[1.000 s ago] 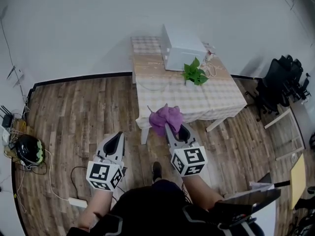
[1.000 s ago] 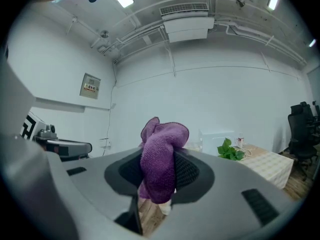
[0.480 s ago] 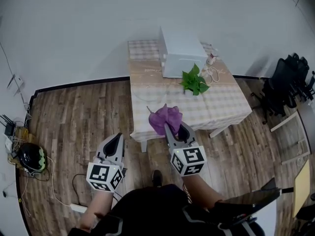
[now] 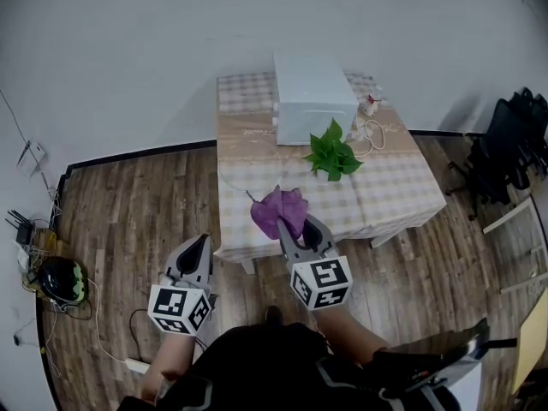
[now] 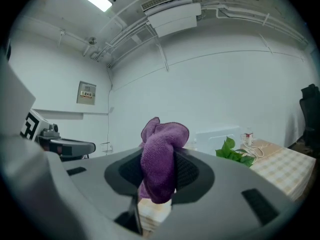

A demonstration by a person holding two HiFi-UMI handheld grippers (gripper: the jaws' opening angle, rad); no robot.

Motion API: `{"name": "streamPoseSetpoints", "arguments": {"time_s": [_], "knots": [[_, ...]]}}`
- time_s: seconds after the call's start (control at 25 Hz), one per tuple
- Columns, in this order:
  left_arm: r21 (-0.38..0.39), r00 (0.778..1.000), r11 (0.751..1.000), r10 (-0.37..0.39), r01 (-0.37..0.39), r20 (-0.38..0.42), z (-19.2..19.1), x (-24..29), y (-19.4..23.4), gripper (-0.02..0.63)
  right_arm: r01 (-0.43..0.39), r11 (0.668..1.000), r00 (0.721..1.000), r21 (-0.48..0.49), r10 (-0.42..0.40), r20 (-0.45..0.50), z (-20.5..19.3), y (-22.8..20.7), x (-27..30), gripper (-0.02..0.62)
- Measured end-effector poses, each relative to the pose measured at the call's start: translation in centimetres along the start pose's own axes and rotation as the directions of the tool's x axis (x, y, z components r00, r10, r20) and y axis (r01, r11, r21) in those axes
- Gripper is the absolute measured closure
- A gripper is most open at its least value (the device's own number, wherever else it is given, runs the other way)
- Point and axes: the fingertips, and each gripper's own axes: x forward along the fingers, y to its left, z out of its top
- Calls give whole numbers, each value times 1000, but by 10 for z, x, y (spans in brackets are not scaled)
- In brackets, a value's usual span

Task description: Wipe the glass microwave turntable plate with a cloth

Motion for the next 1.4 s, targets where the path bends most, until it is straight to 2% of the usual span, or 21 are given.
{"name": "streamPoseSetpoints", "arguments": {"time_s": [0.6, 1.04, 1.4], "knots": [[12, 997, 998, 58, -57, -51, -5, 53, -12, 603, -62, 998, 998, 14, 62, 5, 1, -57, 32, 462], [-4, 999, 1000, -6, 6, -52, 1, 84, 1, 603, -18, 1000, 1000, 5, 18, 24, 10, -69, 59, 462], [-21, 997, 997, -69, 68, -39, 3, 117, 48, 603, 48, 999, 999, -16, -48, -7, 12, -62, 108, 462]]}}
